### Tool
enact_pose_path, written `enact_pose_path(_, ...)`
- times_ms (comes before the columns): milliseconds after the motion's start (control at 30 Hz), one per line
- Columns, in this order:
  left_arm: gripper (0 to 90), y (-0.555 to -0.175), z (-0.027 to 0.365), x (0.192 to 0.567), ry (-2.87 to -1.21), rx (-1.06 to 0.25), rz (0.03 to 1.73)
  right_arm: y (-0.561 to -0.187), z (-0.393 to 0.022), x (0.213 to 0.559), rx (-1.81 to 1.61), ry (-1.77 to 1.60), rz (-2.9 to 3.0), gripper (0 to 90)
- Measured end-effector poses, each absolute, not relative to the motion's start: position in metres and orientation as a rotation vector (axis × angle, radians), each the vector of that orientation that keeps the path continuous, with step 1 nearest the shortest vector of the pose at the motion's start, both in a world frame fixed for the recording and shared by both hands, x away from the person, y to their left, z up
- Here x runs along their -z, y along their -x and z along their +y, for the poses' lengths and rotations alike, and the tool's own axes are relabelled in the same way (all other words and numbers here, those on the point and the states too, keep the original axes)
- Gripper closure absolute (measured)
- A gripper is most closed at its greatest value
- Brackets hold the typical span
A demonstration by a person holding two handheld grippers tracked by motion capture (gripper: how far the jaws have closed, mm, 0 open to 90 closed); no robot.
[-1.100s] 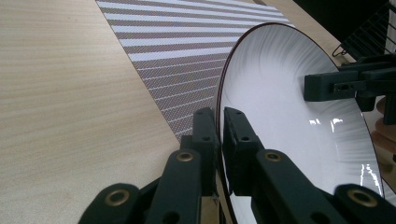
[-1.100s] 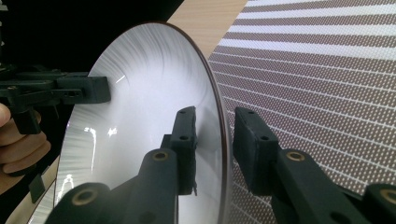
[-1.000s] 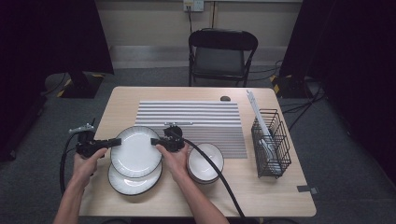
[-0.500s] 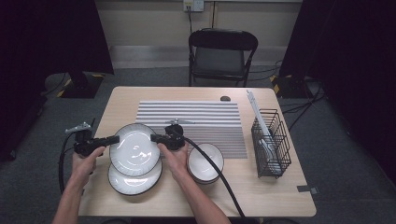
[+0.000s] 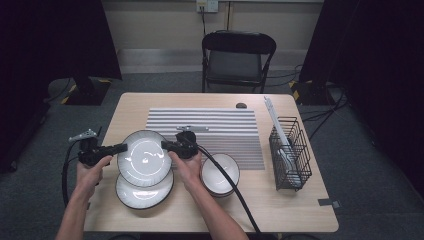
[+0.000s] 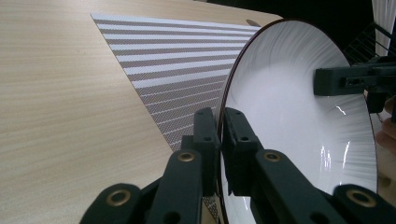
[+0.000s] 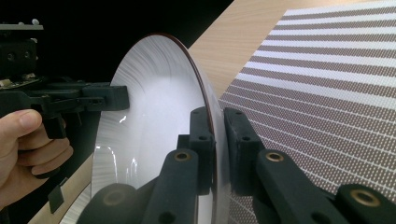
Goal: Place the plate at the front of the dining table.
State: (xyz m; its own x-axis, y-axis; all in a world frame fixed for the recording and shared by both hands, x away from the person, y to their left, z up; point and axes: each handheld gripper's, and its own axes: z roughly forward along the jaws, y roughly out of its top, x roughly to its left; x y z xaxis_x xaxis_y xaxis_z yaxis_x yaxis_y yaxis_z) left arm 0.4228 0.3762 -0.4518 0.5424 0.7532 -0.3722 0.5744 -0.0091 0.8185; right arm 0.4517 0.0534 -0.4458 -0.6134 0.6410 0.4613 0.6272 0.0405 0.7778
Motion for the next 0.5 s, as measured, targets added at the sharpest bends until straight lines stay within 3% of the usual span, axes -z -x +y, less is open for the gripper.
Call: enact_pose_path(500, 84.8, -0.4216, 0.3762, 0.4453, -1.687, -0.223, 1.123, -0.4519, 0.0551, 0.4354, -1.659, -1.323, 2.257, 82.9)
